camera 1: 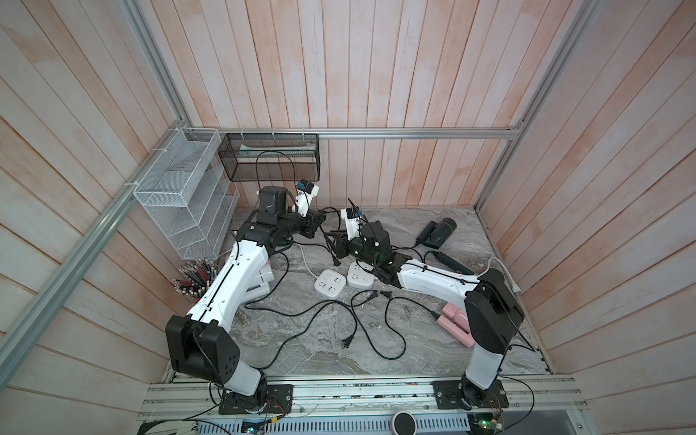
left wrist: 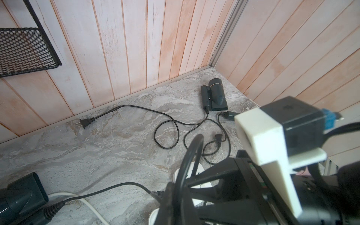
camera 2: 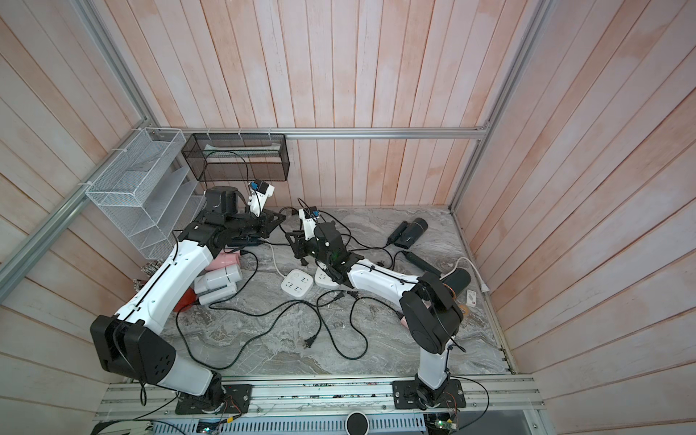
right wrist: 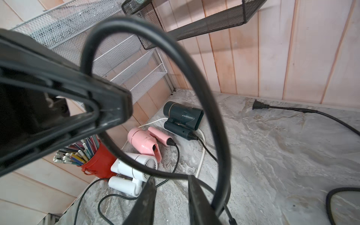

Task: Charge the blow dryers
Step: Pick up the plug from the center of the board.

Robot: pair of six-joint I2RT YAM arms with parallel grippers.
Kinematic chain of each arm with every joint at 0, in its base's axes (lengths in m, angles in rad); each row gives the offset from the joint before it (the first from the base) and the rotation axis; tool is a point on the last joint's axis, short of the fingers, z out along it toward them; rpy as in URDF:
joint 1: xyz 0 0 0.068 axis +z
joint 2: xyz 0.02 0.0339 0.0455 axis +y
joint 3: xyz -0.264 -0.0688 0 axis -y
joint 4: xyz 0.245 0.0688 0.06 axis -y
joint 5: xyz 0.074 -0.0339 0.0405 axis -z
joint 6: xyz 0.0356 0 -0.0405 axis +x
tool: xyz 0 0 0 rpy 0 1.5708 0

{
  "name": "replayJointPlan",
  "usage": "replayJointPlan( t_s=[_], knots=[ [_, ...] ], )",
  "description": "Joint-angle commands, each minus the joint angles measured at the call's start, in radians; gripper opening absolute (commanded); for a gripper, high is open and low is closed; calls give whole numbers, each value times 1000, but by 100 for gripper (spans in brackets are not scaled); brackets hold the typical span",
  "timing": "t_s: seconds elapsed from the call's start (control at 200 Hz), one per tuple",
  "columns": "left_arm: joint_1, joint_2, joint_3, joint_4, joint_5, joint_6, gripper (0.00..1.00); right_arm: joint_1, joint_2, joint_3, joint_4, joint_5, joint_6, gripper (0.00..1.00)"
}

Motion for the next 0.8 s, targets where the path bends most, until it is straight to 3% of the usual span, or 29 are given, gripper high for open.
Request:
replayJointPlan(
  t_s=[0.0,0.285,0.475,0.725,0.795],
  knots=[
    [-6,-4,38,-12,28,-12,0,6,48,18,-34,74,-45,34],
    [-10,-1,38,-7,55,-18,0,5,110,53,-8,40,-100,40],
    [-12,11,38,-9,66,-34,0,4,117,66,15,80,-123,27],
    [-13,36,44,-29,82,-47,0,4,115,67,49,66,-153,30],
    [-13,39,42,-25,81,-46,0,4,114,68,47,62,-162,27]
  ],
)
